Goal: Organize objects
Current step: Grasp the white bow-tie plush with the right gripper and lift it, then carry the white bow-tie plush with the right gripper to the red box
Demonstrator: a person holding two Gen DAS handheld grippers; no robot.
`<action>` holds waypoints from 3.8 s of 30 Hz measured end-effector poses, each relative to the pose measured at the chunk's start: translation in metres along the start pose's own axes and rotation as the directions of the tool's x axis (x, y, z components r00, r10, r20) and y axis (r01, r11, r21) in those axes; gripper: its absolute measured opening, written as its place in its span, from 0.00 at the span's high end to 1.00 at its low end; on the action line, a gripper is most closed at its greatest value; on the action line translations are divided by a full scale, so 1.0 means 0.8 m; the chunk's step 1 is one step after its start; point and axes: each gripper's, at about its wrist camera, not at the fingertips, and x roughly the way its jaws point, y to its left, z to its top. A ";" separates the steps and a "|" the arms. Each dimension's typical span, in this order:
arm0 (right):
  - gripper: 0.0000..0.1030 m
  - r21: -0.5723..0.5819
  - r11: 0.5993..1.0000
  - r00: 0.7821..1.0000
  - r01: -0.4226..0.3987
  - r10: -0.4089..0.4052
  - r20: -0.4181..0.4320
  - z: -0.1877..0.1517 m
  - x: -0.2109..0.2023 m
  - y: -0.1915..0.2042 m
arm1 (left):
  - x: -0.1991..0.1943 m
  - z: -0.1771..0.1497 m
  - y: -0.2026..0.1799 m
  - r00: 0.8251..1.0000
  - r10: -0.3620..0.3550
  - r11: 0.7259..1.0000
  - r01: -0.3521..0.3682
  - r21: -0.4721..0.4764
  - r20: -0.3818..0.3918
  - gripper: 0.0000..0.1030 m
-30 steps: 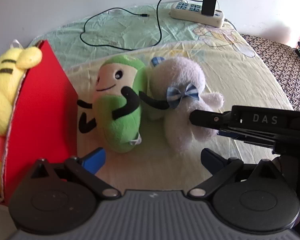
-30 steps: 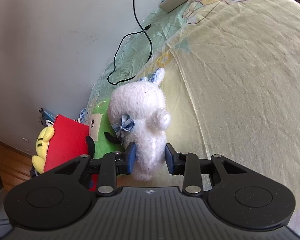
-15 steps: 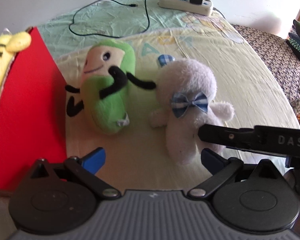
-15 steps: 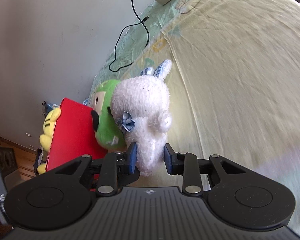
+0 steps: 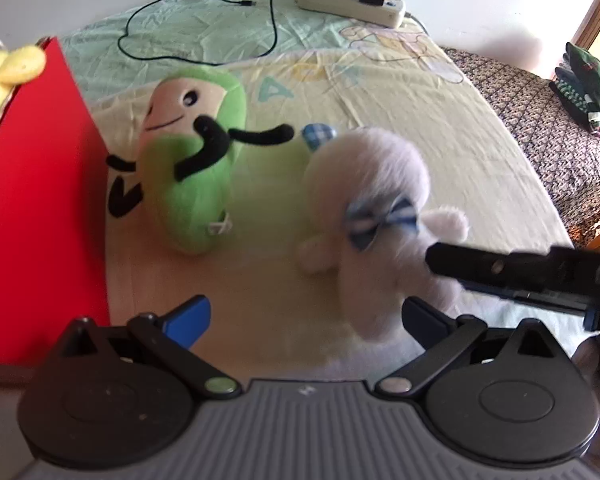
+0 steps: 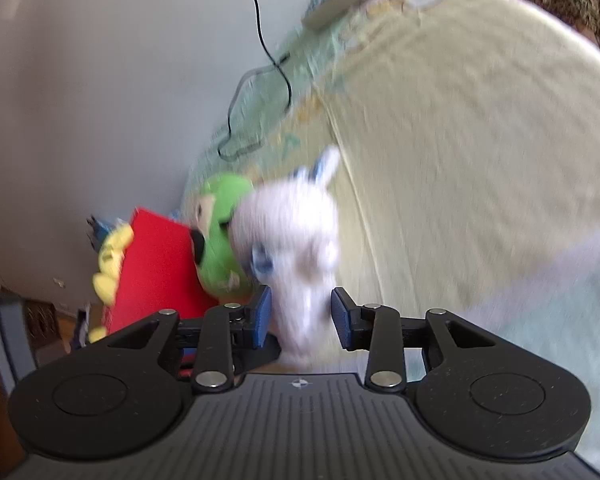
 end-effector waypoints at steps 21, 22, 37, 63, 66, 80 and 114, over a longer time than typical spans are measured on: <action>0.56 0.028 0.999 0.999 -0.040 0.039 0.024 0.043 0.017 -0.017 | 0.032 0.038 -0.031 0.996 -0.075 0.997 0.076 0.018 -0.041 0.01; 0.55 0.036 0.998 0.999 -0.047 0.047 0.004 0.042 0.021 -0.020 | 0.034 0.039 -0.031 0.996 -0.076 0.997 0.077 0.018 -0.046 0.02; 0.45 0.093 0.989 0.988 -0.115 0.124 -0.093 0.044 0.055 -0.028 | 0.061 0.055 -0.040 0.995 -0.055 0.997 0.059 0.047 -0.082 0.09; 0.52 0.107 0.984 0.983 -0.140 0.151 -0.102 0.031 0.037 -0.015 | 0.040 0.043 -0.057 0.998 -0.034 0.989 0.042 0.140 -0.059 0.24; 0.52 0.104 0.984 0.984 -0.143 0.153 -0.094 0.026 0.031 -0.011 | 0.032 0.038 -0.058 0.998 -0.037 0.988 0.044 0.146 -0.050 0.24; 0.51 0.047 0.983 0.980 -0.176 0.180 -0.085 -0.005 0.013 0.024 | -0.016 0.007 -0.043 0.999 -0.035 0.990 0.033 0.139 0.013 0.24; 0.51 -0.258 0.924 0.950 -0.281 0.307 0.064 -0.105 0.079 0.286 | -0.215 -0.037 0.196 0.930 -0.044 0.991 -0.005 0.133 0.364 0.24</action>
